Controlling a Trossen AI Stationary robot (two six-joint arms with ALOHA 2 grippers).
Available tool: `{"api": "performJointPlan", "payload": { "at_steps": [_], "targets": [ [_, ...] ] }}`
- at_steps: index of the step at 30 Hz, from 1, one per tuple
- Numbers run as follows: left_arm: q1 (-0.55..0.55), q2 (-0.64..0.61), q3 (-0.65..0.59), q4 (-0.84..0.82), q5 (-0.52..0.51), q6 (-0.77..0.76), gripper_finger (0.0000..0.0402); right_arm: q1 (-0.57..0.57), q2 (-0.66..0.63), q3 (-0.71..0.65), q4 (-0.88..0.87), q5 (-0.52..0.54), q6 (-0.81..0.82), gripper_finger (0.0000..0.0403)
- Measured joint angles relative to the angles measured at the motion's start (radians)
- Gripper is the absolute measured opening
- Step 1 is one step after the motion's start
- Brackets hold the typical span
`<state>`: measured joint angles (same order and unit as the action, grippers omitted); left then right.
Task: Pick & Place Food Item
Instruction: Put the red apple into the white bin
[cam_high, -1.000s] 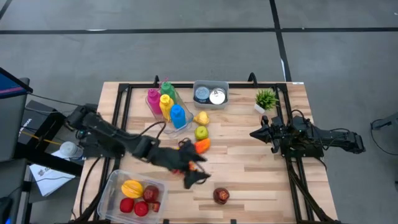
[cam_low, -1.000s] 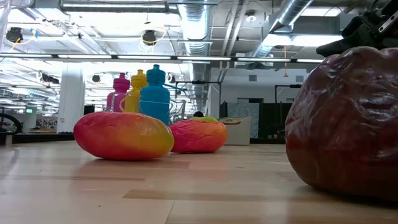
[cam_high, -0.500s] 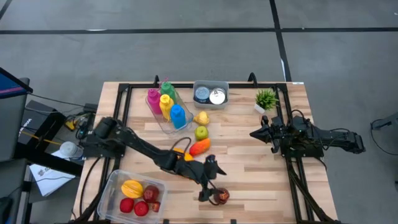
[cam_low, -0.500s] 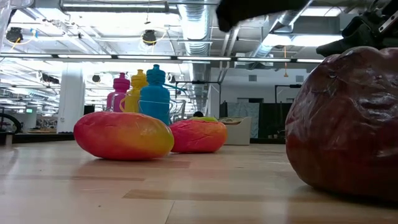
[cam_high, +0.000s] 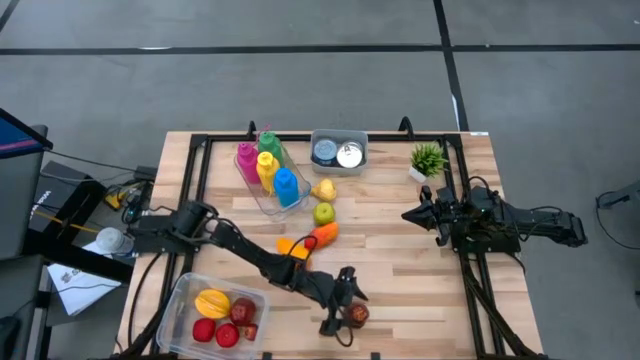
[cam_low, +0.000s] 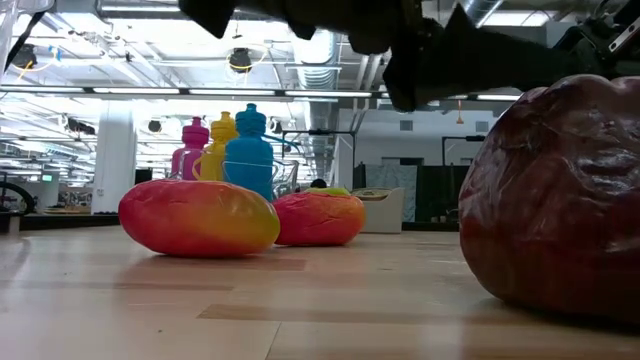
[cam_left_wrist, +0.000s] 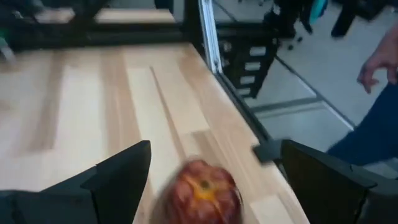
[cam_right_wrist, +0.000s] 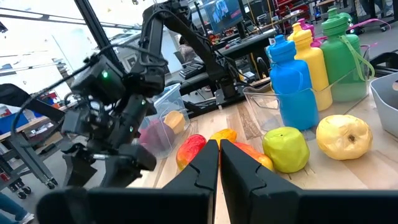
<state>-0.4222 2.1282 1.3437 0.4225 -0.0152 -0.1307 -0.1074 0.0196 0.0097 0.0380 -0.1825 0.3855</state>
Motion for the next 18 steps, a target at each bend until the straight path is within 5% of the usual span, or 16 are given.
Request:
{"api": "performJointPlan", "payload": {
  "at_steps": [18],
  "targets": [
    [-0.032,0.048,0.000,-0.059,-0.090,-0.006,0.0347,0.000,0.000,0.000,0.000,0.000,0.000,0.0012]
  ]
}}
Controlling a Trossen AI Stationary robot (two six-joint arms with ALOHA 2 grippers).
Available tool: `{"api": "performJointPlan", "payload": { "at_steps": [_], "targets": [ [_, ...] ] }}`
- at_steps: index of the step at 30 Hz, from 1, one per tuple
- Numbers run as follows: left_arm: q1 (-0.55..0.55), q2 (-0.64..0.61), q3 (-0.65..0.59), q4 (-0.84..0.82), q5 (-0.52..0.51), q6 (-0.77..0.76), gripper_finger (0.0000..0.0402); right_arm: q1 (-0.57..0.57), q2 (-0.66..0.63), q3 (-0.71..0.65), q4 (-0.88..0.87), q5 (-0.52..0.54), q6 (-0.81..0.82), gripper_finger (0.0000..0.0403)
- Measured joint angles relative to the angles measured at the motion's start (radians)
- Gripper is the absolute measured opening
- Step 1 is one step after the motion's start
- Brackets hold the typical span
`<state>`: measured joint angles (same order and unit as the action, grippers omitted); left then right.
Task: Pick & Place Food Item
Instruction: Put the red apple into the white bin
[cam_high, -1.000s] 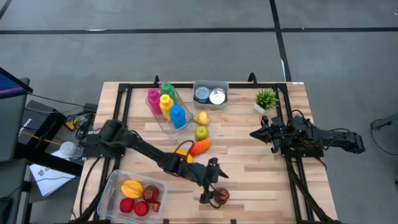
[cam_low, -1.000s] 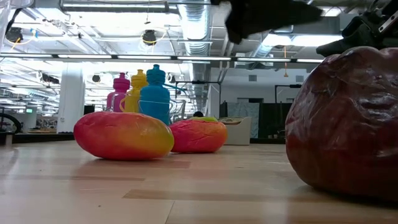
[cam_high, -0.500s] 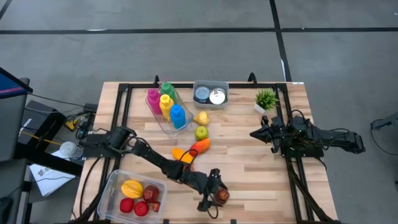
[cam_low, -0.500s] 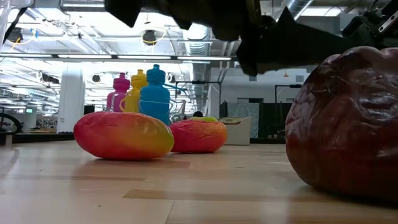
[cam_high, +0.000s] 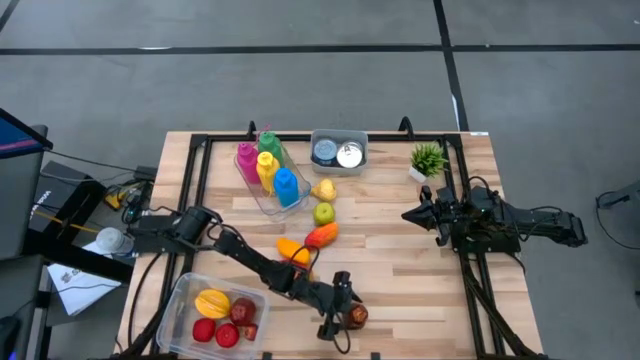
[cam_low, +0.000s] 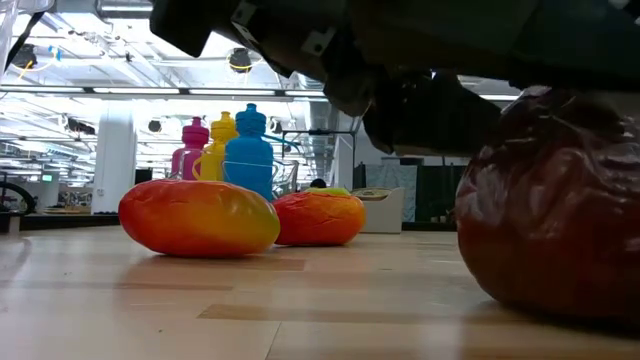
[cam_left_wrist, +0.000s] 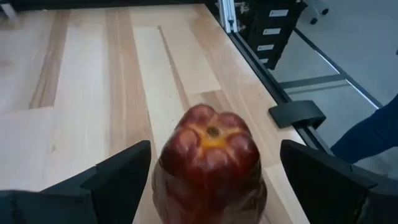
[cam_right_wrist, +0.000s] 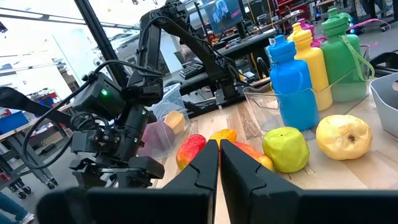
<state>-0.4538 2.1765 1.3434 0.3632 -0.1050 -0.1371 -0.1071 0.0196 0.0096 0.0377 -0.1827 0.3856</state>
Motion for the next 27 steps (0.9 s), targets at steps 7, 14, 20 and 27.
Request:
{"api": "performJointPlan", "payload": {
  "at_steps": [7,14,20,27],
  "targets": [
    [0.000,0.000,0.000,0.002,0.000,-0.001,0.0347,0.000,0.000,0.000,0.000,0.000,0.000,0.0012],
    [0.000,0.000,0.000,-0.012,0.000,0.001,0.0338,0.000,0.000,0.000,0.000,0.000,0.000,0.0012],
    [-0.002,0.000,0.000,-0.010,0.001,-0.001,0.0311,0.000,0.000,0.000,0.000,0.000,0.000,0.0012],
    [-0.003,0.000,0.000,-0.027,0.001,-0.001,0.0300,0.000,0.000,0.000,0.000,0.000,0.000,0.0012]
  ]
}}
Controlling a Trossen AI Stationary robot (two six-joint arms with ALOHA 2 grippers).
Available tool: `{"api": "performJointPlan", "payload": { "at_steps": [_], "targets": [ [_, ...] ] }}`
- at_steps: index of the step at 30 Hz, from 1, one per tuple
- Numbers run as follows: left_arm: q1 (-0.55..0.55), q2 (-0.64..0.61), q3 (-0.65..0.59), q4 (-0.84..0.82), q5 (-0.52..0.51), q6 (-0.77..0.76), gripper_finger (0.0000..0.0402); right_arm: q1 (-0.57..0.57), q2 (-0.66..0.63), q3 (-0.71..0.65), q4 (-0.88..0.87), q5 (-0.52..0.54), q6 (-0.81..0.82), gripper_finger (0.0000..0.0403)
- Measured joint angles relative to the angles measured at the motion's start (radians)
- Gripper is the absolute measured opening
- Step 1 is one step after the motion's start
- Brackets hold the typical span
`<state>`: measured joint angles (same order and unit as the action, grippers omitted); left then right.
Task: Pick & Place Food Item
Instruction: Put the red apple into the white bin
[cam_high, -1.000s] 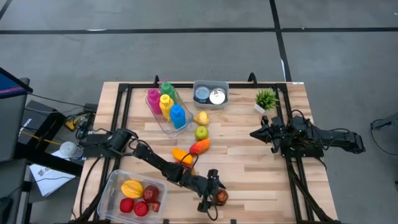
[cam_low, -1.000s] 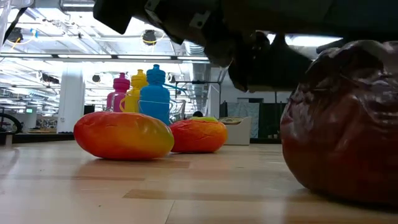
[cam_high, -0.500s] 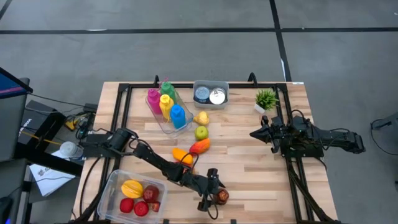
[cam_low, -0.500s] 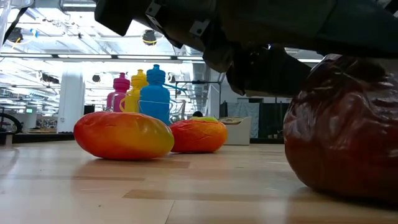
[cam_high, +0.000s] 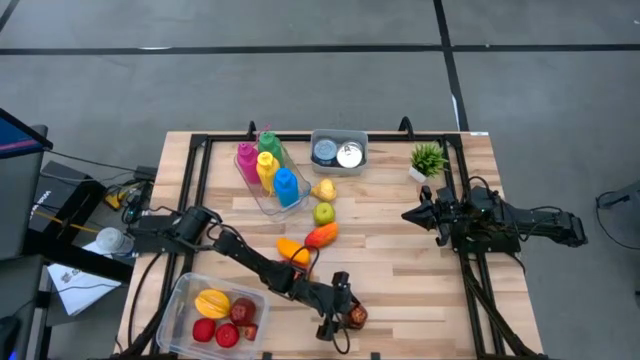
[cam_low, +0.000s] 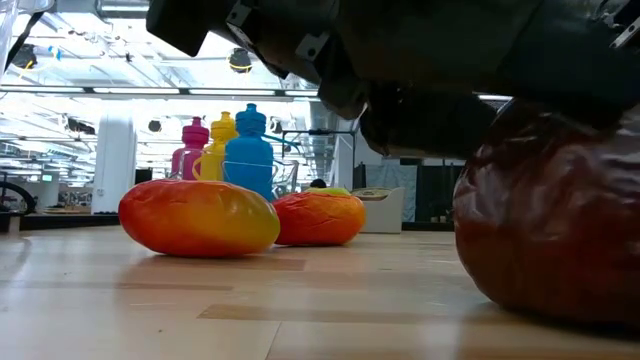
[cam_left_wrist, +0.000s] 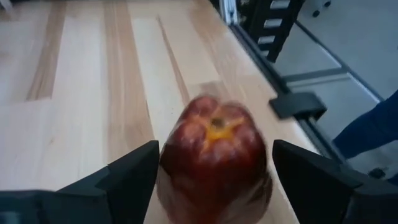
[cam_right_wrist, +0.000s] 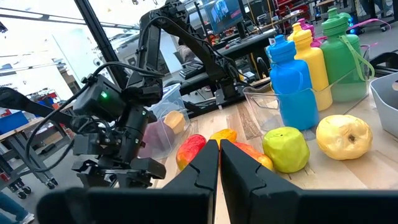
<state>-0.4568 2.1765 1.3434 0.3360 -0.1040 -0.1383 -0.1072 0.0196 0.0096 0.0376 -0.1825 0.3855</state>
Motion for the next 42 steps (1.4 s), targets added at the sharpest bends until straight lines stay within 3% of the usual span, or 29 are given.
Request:
{"api": "performJointPlan", "payload": {
  "at_steps": [11,20,24,33,42],
  "targets": [
    [-0.001,0.000,0.000,-0.013,-0.043,-0.001,0.0231,0.000,0.000,0.000,0.000,0.000,0.000,0.0012],
    [0.008,-0.067,-0.002,-0.015,-0.124,-0.110,0.0233,0.000,0.000,0.000,0.001,0.000,0.000,0.0012],
    [0.021,-0.156,-0.001,-0.028,-0.132,-0.196,0.0234,0.000,0.000,0.000,0.002,0.000,0.000,0.0012],
    [0.059,-0.479,-0.001,-0.208,-0.143,-0.346,0.0234,0.000,0.000,0.000,0.001,0.000,0.000,0.0012],
    [0.084,-0.797,0.000,-0.199,-0.125,-0.620,0.0234,0.000,0.000,0.000,0.001,0.000,0.000,0.0012]
  ]
}}
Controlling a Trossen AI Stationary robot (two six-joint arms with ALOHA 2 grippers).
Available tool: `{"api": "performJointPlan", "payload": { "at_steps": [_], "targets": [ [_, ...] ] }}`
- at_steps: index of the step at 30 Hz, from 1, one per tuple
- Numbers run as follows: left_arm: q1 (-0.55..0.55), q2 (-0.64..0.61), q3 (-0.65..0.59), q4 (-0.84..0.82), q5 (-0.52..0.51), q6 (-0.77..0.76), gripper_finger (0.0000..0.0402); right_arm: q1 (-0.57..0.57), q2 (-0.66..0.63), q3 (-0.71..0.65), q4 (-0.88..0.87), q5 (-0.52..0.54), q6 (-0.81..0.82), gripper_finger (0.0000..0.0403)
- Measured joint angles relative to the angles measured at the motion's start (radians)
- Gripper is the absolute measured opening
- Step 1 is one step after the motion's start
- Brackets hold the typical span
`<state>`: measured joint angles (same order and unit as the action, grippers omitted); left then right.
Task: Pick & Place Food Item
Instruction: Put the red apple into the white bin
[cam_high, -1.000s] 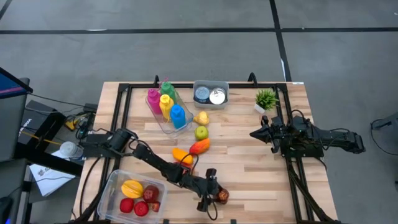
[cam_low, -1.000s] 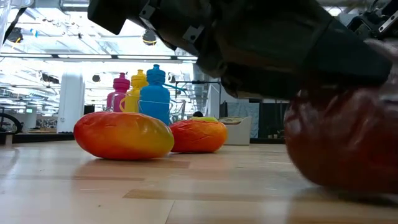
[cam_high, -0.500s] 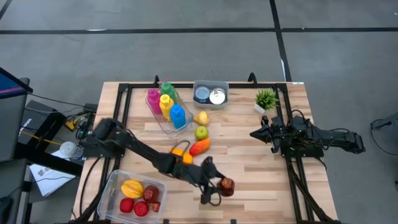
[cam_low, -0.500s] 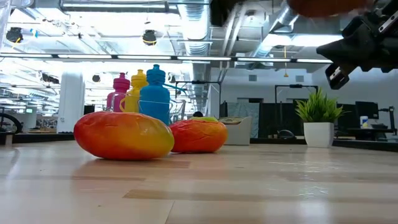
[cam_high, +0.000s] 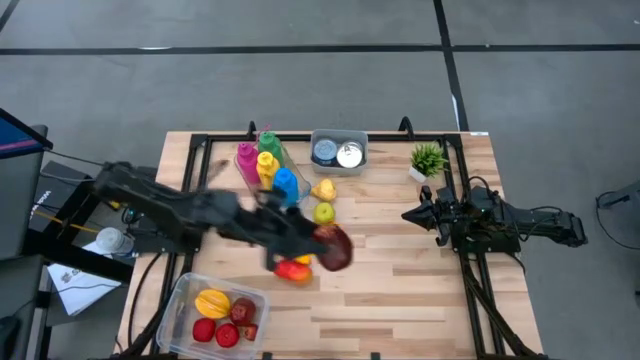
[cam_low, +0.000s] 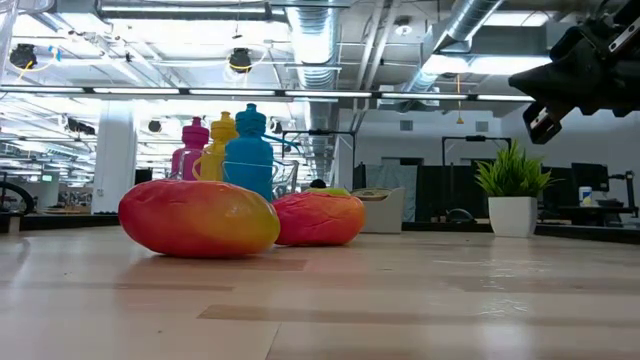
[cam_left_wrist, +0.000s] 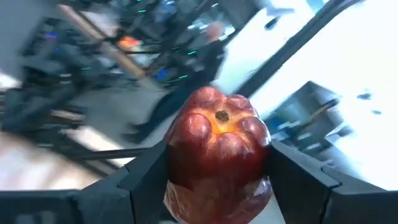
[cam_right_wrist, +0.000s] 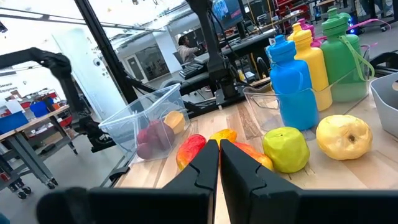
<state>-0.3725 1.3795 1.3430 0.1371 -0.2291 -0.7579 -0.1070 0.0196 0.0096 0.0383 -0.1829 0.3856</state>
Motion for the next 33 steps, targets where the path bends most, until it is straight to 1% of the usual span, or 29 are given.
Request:
{"api": "performJointPlan", "payload": {
  "at_steps": [5,9,14,19,23,27,33],
  "targets": [
    [-0.030,-0.136,0.000,-0.001,0.053,-0.118,0.0234,0.000,0.000,0.000,0.000,0.000,0.000,0.0012],
    [-0.077,-0.203,0.001,-0.001,0.057,-0.152,0.0234,0.000,0.000,0.000,0.000,0.000,0.000,0.0012],
    [-0.123,-0.233,0.001,-0.004,0.052,-0.167,0.0234,0.000,0.000,0.000,0.000,0.000,0.000,0.0012],
    [-0.141,-0.234,0.001,-0.020,0.050,-0.169,0.0234,0.000,0.000,0.000,0.000,0.000,0.000,0.0012],
    [-0.175,-0.234,0.001,-0.150,0.051,-0.248,0.0234,0.000,0.000,0.000,0.000,0.000,0.000,0.0012],
    [-0.236,-0.224,0.001,-0.305,0.050,-0.351,0.0234,0.000,0.000,0.000,0.000,0.000,0.000,0.0012],
    [-0.365,-0.177,0.000,-0.579,0.040,-0.582,0.0234,0.000,0.000,0.000,0.000,0.000,0.000,0.0012]
  ]
}}
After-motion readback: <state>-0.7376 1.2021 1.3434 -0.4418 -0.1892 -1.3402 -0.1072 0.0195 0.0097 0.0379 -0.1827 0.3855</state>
